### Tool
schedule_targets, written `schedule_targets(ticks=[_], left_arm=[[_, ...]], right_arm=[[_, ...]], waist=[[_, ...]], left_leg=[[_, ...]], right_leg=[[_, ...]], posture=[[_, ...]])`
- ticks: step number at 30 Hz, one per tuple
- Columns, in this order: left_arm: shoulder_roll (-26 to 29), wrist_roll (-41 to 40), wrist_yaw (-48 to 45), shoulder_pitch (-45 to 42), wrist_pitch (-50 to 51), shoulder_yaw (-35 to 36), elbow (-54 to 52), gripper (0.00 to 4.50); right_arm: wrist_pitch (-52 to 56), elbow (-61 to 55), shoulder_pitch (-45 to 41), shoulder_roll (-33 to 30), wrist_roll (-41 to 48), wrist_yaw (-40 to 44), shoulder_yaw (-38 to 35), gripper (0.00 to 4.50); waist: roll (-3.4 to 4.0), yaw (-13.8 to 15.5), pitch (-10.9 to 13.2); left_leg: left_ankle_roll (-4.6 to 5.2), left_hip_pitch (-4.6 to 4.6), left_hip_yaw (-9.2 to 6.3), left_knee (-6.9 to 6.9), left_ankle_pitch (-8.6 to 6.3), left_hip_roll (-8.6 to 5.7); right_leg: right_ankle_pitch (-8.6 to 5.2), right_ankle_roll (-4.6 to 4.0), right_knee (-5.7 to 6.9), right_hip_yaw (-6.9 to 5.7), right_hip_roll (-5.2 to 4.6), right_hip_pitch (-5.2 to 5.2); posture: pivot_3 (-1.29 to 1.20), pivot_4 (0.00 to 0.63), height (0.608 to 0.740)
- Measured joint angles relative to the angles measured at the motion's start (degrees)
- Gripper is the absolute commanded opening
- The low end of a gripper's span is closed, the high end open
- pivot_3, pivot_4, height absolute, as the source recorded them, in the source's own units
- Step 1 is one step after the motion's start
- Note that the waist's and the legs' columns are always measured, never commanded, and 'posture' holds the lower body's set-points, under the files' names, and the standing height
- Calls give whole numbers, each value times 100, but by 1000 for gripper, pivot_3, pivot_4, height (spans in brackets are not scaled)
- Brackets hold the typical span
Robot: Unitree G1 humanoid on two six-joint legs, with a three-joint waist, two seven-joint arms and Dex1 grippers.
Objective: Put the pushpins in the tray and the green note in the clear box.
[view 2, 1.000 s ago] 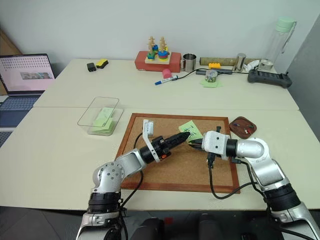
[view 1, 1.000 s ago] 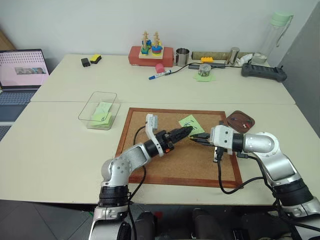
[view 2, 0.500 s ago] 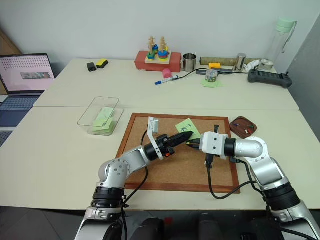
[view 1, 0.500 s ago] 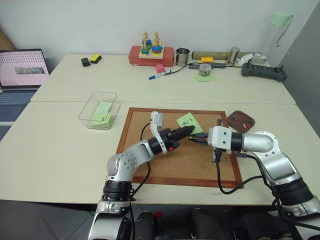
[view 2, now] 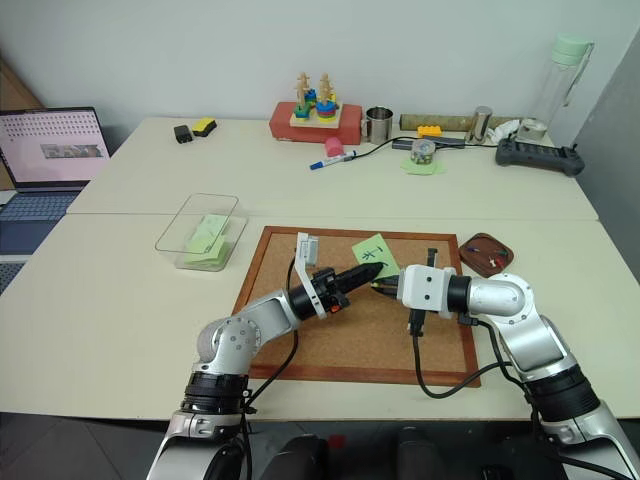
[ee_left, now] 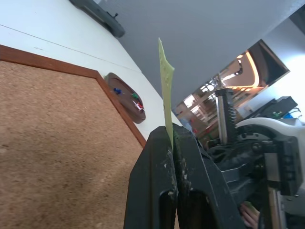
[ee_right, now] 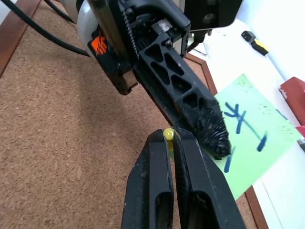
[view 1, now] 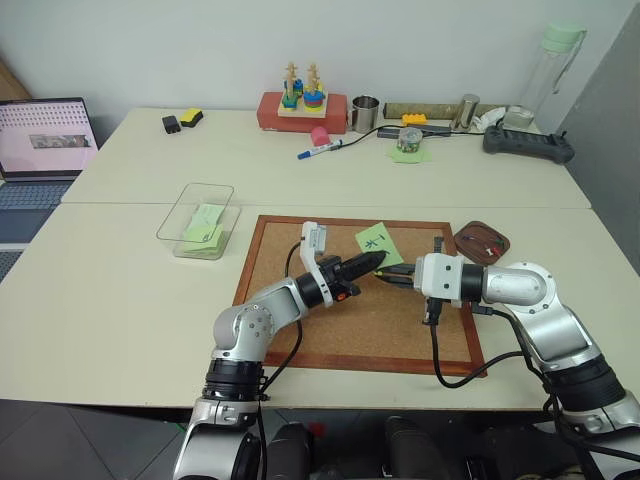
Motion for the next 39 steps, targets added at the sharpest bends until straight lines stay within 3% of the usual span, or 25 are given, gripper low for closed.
schedule_targets(ticks=[13, 22, 31, 39], left_arm=[[-165, 325, 97, -118, -401, 62, 289, 61], [69, 254, 195, 3, -372, 162, -564, 61], [119, 259, 221, 294, -377, 75, -871, 61], [116, 269, 248, 321, -387, -8, -877, 0]], right_arm=[[1214, -594, 287, -255, 711, -439, -1087, 0], [2019, 1578, -231, -277, 407, -1870, -1886, 0], [2152, 3228, -797, -222, 416, -1978, -1885, 0], [2187, 3527, -928, -147, 435, -1977, -1806, 1595]], waist=[[-2, 23, 1], [-3, 14, 2], [-3, -10, 2], [-3, -18, 2]], left_leg=[[12, -4, 1, 0, -7, -1], [12, -3, 7, -4, -7, -2], [13, -4, 11, -4, -7, -5], [13, -3, 10, -3, -7, -6]], right_leg=[[1, 2, -3, 1, -1, 0], [7, -8, -2, 6, 0, -2], [7, -8, -5, 6, 1, -3], [7, -8, -3, 6, 2, -2]], posture=[[0, 150, 740], [0, 150, 740], [0, 150, 740], [0, 150, 740]])
